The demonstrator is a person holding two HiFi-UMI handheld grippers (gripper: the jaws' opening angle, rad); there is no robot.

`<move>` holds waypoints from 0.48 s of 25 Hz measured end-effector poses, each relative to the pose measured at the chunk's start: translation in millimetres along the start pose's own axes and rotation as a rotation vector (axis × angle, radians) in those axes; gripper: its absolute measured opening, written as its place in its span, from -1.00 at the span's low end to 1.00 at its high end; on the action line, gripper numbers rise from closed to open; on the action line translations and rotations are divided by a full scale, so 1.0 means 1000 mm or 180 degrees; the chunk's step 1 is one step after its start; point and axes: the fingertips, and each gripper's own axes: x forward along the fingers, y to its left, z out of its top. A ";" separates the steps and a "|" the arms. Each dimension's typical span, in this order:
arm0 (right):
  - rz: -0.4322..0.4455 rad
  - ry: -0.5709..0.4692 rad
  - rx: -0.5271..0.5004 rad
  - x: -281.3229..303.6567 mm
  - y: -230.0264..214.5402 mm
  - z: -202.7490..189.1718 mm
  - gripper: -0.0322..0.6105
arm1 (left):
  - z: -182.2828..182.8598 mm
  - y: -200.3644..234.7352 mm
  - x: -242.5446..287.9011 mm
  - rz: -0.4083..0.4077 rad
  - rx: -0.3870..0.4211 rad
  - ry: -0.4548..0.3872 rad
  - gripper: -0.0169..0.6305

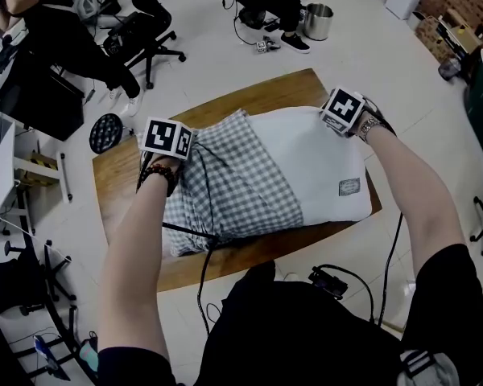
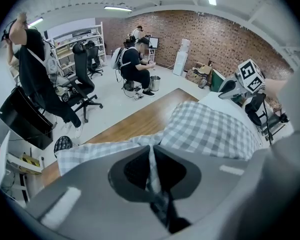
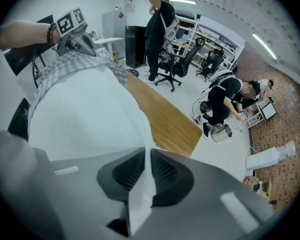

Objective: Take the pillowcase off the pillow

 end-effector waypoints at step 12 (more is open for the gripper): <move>-0.0179 -0.0347 -0.0210 -0.028 0.029 0.014 -0.32 | 0.003 -0.029 -0.021 0.0031 0.0031 -0.0432 -0.53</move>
